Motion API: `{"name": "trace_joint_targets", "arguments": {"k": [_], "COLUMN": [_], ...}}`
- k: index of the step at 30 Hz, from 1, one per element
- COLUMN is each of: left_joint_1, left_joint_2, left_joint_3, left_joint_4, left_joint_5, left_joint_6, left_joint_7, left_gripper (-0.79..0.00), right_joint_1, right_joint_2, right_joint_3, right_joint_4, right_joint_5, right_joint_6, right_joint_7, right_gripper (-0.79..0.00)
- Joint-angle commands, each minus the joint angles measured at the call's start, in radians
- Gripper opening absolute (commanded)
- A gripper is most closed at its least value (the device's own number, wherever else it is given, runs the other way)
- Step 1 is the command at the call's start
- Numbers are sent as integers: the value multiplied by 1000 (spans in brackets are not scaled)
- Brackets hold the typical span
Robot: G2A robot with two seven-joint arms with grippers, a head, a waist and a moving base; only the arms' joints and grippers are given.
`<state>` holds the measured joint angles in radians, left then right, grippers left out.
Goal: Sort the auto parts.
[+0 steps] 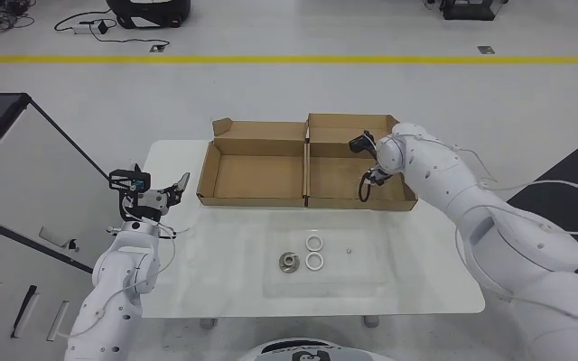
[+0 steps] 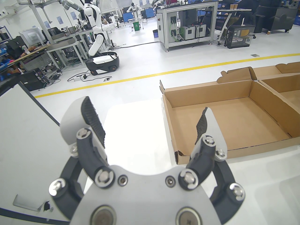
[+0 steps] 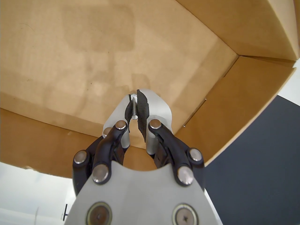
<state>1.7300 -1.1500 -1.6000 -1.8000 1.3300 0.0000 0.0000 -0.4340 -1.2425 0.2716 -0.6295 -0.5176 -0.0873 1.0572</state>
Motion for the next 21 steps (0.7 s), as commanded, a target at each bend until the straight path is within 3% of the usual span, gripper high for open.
{"name": "trace_joint_targets", "arguments": {"k": [1,4,6,8,9,10,11,17,21], "left_joint_1": [0,0,0,0,0,0,0,0,0], "left_joint_2": [0,0,0,0,0,0,0,0,0], "left_joint_3": [0,0,0,0,0,0,0,0,0], "left_joint_4": [0,0,0,0,0,0,0,0,0], "left_joint_5": [0,0,0,0,0,0,0,0,0], "left_joint_6": [0,0,0,0,0,0,0,0,0], "left_joint_7": [0,0,0,0,0,0,0,0,0], "left_gripper": [0,0,0,0,0,0,0,0,0], "right_joint_1": [-3,-6,-7,-6,-6,-5,-4,17,40], "right_joint_2": [-4,-10,-12,-14,-15,-15,-15,-6,21], "right_joint_3": [4,11,16,22,25,28,31,54,84], "right_joint_4": [7,15,19,19,20,20,19,-20,-81], "right_joint_5": [-2,-6,-9,-14,-15,-18,-20,-53,-72], "right_joint_6": [-8,-16,-22,-30,-32,-35,-39,-69,-146], "right_joint_7": [-1,-3,-2,-4,-3,-2,-1,7,28], "right_gripper": [-776,-723,-634,-400,-360,-243,-182,-12,0]}}
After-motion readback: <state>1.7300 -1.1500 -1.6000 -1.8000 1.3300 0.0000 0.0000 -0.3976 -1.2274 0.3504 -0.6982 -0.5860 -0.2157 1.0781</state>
